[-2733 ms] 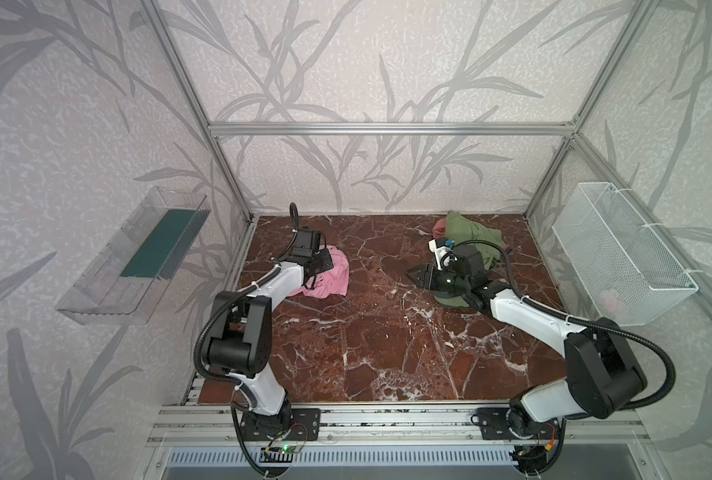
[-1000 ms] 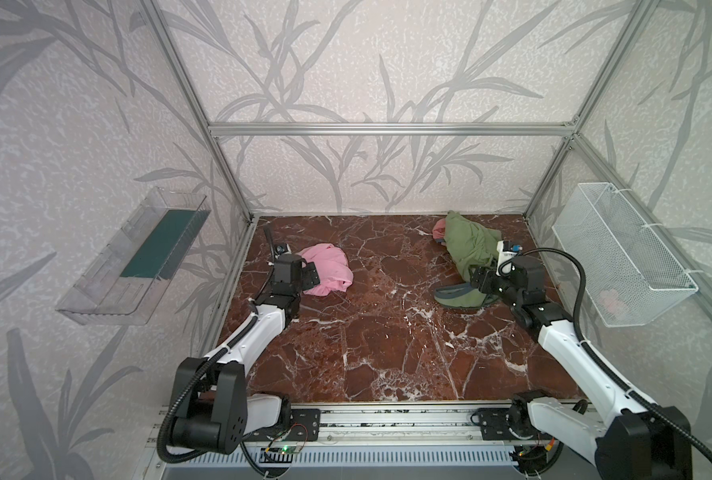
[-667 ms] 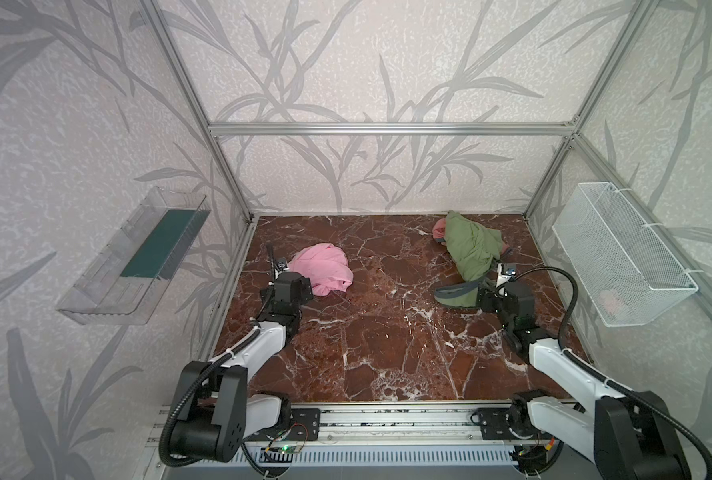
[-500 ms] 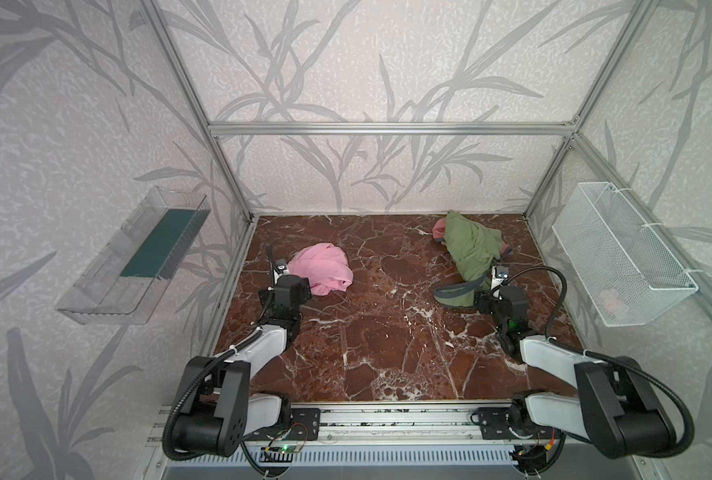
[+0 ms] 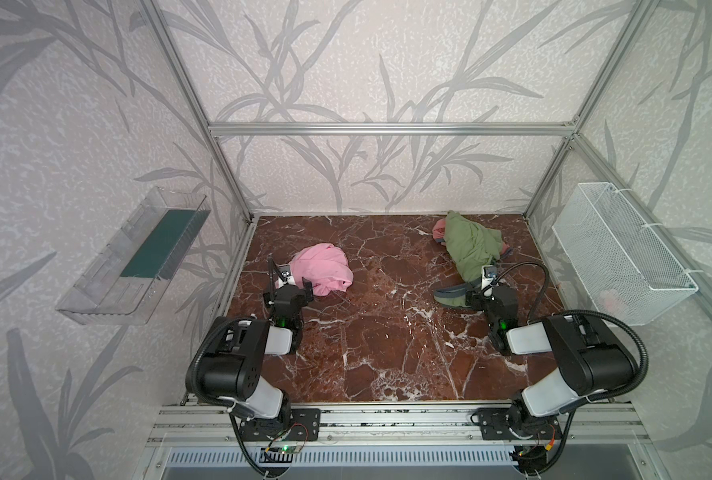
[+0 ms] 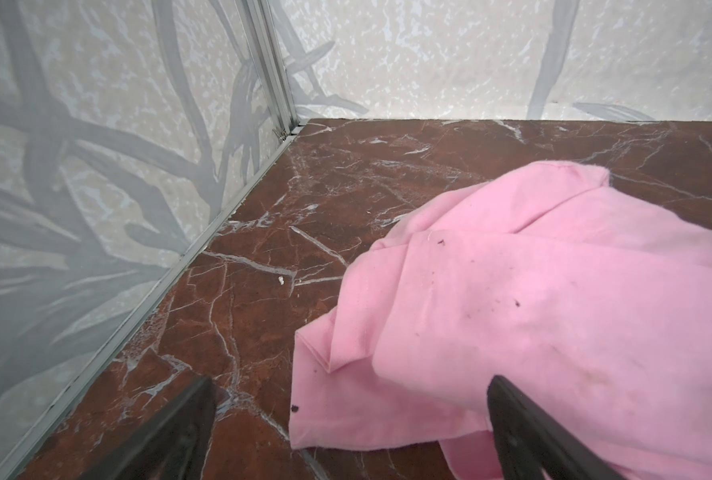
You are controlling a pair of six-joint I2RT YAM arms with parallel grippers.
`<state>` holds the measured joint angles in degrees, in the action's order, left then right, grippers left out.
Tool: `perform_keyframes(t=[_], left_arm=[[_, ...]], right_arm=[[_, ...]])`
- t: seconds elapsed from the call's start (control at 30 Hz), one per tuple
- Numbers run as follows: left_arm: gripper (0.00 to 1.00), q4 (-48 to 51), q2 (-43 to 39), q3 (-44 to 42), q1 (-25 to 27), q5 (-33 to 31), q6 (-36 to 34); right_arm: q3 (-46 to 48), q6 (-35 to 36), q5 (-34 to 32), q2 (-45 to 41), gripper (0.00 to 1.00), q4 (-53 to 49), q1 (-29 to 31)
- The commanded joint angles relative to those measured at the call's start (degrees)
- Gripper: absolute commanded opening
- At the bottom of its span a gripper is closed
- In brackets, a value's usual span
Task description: Pick out a specific cloth from the pile
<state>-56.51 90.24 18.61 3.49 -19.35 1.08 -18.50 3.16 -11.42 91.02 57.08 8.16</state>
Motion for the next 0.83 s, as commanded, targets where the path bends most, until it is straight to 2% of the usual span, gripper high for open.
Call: perform_keyframes(t=[0.0,0.03,0.07,0.8], left_arm=[[0.99,-1.89,-0.55,0.91,-1.30,2.86,0.54],[0.99,0.04,-0.58,1.71,-1.46,2.75,0.93],[0.99,-0.59,0.21,2.03,-1.65,2.91,0.52],[0.99,-0.18,0.12,2.23,-1.74,3.09,0.48]], right_arm=[[-2.09,0.59,0.50,0.24,0.91,1.24,-0.25],[-2.11,0.64,0.35,0.23,0.98,1.36,-0.25],[-2.08,0.58,0.36,0.24,0.99,1.22,-0.25],[-2.15,1.04,0.79,0.25,0.99,1.19,-0.08]])
